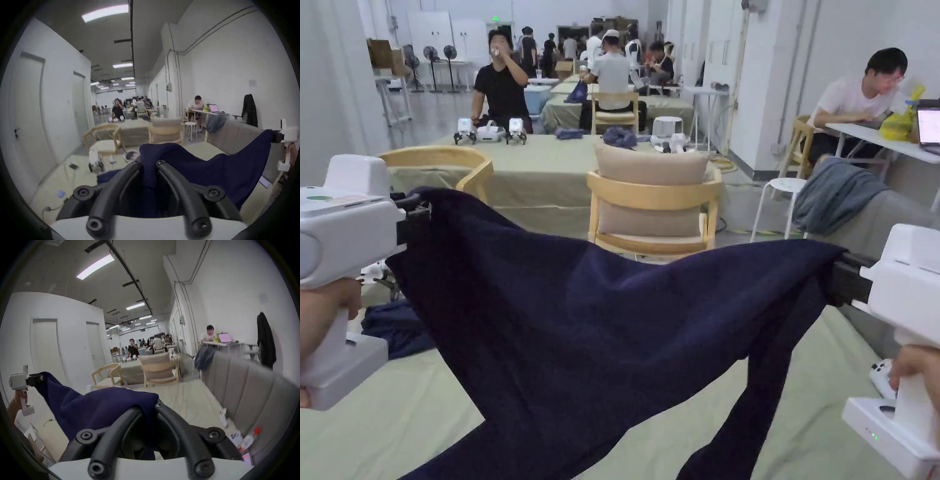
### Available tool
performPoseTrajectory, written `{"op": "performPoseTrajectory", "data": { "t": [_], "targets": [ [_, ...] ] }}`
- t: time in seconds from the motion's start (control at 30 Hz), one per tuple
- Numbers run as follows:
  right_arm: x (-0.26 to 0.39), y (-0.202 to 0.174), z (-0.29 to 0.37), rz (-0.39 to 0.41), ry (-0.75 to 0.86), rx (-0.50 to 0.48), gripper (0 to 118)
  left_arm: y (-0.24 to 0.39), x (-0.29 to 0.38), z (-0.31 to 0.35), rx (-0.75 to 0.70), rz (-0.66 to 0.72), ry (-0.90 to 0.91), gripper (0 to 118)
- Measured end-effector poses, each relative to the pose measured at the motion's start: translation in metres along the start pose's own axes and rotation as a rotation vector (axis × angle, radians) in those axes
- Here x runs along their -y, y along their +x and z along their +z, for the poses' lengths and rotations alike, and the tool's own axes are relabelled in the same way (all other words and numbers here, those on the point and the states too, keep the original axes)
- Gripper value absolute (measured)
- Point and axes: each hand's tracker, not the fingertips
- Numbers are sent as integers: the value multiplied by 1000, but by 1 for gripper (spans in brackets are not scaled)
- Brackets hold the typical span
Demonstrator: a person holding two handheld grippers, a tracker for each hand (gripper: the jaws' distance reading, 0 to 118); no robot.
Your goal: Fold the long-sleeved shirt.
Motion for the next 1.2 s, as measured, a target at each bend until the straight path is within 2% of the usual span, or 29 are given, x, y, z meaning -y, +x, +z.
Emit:
{"op": "performPoseTrajectory", "data": {
  "t": [0.1,0.23,0.3,0.37,0.43,0.57,0.6,0.63,0.7,0.73,0.8,0.83,0.87,0.97,1.0,1.1,1.13,1.2],
  "targets": [
    [-54,-7,-10,58,29,44,3,-10,-35,5,-84,-58,27,15],
    [-118,-20,-15,64,99,78,3,-24,-80,7,-142,18,98,14],
    [-145,-31,-18,78,131,93,3,-26,-103,3,-144,8,97,14],
    [-171,-43,-21,130,168,113,3,-27,-126,-3,-152,10,122,14],
    [-182,-47,-25,119,174,115,3,-25,-149,-11,-181,-20,163,14],
    [-238,-69,-48,181,231,172,3,-27,-191,-35,-210,-20,180,14],
    [-250,-70,-55,195,227,185,3,-28,-199,-44,-219,-38,192,14],
    [-261,-69,-62,207,240,176,3,-29,-211,-55,-254,-117,139,14],
    [-278,-70,-77,165,252,186,3,-36,-226,-64,-241,-63,189,14],
    [-284,-72,-86,162,261,202,3,-39,-232,-70,-229,-3,203,14],
    [-298,-74,-102,147,276,225,3,-40,-239,-87,-242,-9,196,14],
    [-275,-69,-75,149,281,224,3,-41,-240,-98,-257,-12,196,14],
    [-285,-68,-97,124,259,266,3,-43,-240,-107,-262,2,199,14],
    [-291,-69,-101,137,296,269,3,-50,-233,-134,-282,83,185,14],
    [-292,-78,-161,161,296,159,3,-53,-230,-143,-279,100,180,14],
    [-297,-79,-153,178,293,163,3,-57,-210,-169,-307,95,172,14],
    [-265,-71,-202,161,287,206,3,-58,-200,-175,-301,96,176,14],
    [-242,-62,-229,155,260,197,3,-60,-178,-188,-296,85,138,14]
  ]
}}
